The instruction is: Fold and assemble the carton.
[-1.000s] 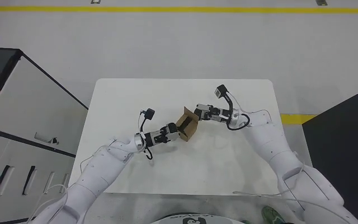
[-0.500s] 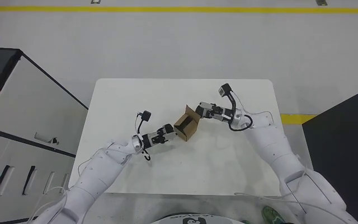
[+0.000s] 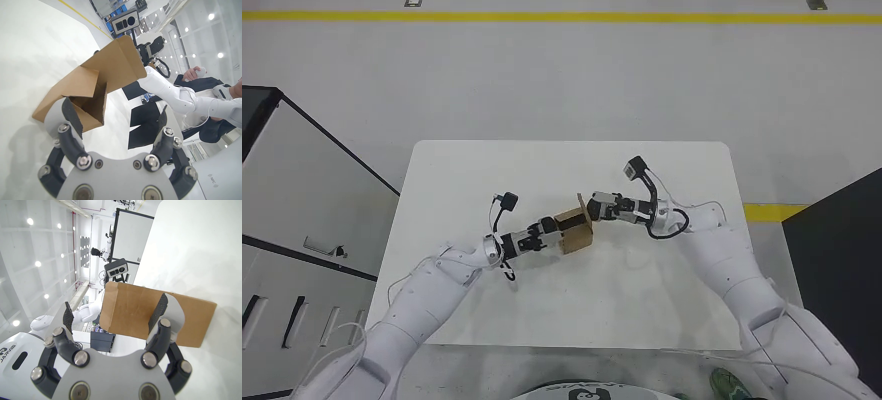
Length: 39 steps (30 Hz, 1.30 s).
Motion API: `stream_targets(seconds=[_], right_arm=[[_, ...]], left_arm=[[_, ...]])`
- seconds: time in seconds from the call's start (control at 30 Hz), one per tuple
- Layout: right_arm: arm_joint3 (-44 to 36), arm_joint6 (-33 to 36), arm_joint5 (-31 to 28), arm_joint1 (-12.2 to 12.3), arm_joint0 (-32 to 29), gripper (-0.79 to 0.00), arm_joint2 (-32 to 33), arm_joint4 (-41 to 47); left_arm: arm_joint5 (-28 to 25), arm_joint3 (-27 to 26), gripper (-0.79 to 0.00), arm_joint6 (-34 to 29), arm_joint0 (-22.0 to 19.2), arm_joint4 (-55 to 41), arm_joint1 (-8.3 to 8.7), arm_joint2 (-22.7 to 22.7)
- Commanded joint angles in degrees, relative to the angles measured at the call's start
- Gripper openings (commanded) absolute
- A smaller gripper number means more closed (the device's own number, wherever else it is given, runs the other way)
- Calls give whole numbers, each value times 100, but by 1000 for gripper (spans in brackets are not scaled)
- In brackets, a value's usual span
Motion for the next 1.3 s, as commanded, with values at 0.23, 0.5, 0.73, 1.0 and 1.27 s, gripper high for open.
stream_targets(seconds=[0.23,0.5,0.73,1.0,1.27], right_arm=[[-100,-165,-80,73,-110,0,170,-167],[-396,-83,-22,191,-274,0,391,-223],[-396,-83,-22,191,-274,0,391,-223],[-809,-645,277,319,-480,0,630,-701],[-1174,-817,541,421,-704,0,812,-955]], left_arm=[[-168,228,0,-80,-9,-98,54,-180],[-83,104,-785,-216,6,-165,107,-301],[704,152,-785,-114,92,-627,66,-268],[1449,566,-785,-431,-165,-1099,-15,-216],[1824,440,-785,-485,-39,-980,-21,-192]])
